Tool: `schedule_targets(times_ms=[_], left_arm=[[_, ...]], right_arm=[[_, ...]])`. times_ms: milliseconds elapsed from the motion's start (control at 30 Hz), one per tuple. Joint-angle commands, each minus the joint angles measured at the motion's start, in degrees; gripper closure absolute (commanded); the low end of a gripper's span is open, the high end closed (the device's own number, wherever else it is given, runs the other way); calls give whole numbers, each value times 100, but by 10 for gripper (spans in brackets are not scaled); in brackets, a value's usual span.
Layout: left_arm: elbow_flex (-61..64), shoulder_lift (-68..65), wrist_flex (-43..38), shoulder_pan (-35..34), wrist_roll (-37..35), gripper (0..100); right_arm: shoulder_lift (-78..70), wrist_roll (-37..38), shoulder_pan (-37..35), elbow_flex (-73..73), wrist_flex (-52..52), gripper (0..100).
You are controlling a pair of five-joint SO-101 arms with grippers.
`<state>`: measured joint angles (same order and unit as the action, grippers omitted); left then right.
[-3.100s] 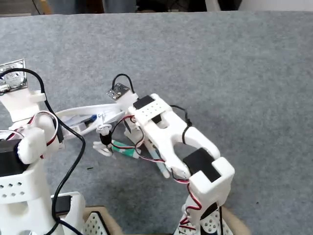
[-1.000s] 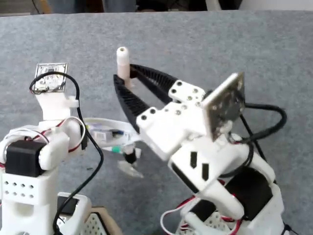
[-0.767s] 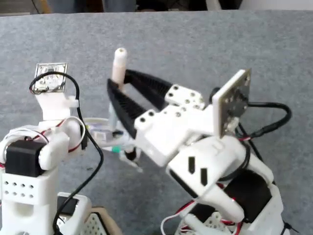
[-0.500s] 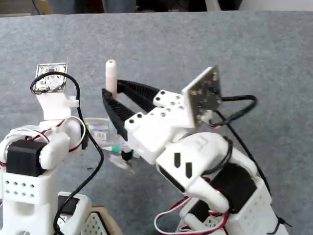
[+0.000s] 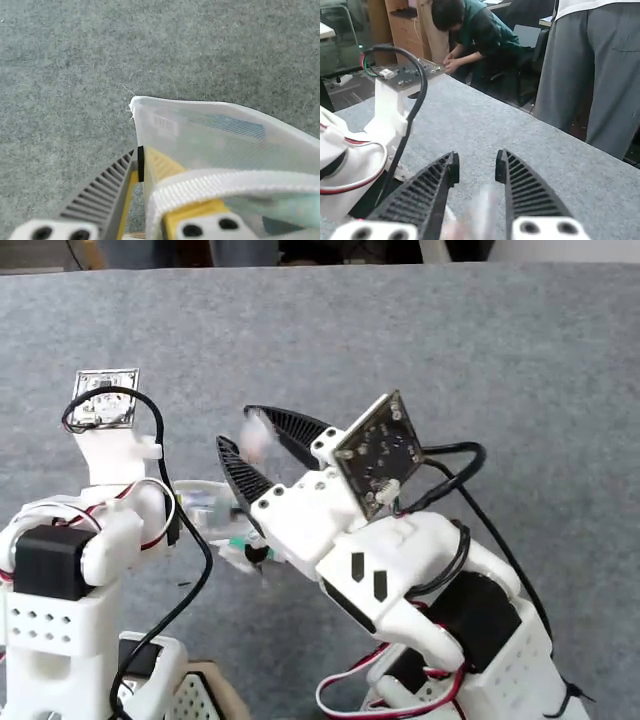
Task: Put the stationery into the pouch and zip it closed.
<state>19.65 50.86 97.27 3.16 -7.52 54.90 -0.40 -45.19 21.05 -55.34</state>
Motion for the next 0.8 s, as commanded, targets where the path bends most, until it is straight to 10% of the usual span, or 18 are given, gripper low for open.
schedule_targets(times_ms=[0, 367, 767], left_arm=[[-48, 26, -149, 66, 53, 971], [-101, 26, -149, -101, 35, 971], [-1262, -26, 273, -1499, -35, 971]], right_arm=[[75, 105, -62, -92, -53, 862], [84, 105, -35, -356, -132, 864], [92, 167, 1767, 40, -2207, 861]])
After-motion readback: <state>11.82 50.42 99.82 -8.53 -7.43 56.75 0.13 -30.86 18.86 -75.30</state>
